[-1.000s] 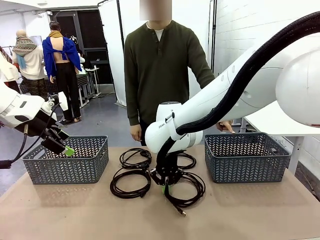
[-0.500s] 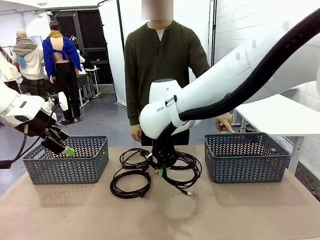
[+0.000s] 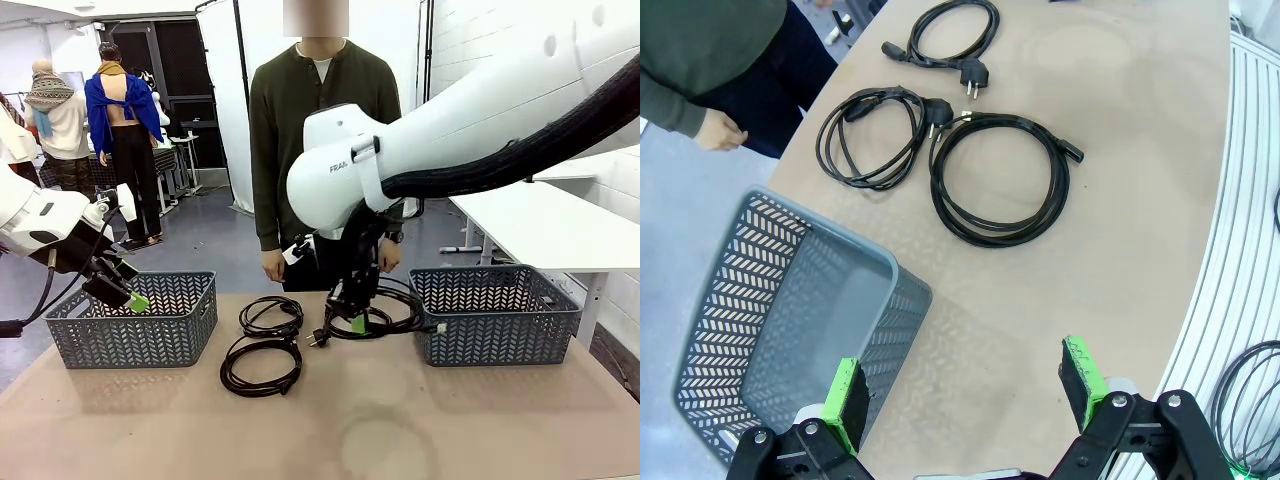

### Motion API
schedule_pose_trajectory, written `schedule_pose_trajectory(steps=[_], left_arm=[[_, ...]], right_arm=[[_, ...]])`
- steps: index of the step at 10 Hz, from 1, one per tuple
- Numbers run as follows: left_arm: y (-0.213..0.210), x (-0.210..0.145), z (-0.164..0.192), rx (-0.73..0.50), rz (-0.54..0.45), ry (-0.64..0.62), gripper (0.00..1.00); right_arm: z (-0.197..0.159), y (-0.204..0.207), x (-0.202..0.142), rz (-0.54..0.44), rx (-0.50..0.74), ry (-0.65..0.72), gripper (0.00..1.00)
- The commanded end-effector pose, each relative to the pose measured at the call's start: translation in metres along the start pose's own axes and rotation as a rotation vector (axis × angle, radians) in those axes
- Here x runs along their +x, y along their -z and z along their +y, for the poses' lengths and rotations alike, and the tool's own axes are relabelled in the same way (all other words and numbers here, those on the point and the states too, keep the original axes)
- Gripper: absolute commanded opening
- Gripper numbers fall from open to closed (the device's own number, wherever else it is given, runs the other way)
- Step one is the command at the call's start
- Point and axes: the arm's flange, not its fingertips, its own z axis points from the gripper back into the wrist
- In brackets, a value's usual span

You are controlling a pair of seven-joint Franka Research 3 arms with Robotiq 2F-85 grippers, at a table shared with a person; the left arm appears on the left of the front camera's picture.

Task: Organize the cables according to human instructions.
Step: Pick up a bundle of cables and place it in the basket indicated by the human.

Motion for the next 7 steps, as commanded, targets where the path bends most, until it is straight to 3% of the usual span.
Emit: schedule_pose_trajectory(steps=[1, 3, 7], left_arm=[[0.0004, -0.0026, 0.0028, -0.01, -0.011, 0.001, 1.0], [0.0004, -0.0026, 0.0028, -0.01, -0.011, 0.001, 1.0], [0.0004, -0.0026, 0.0028, -0.01, -0.011, 0.001, 1.0]], right_arm=[[-0.0133, -0.0055, -0.0142, 0.012, -0.046, -0.147, 0.0], [-0.0141, -0.0029, -0.0159, 0.0, -0.048, -0.186, 0.0], [-0.0107, -0.0087, -0.0115, 0.014, -0.02, -0.136, 0.0]])
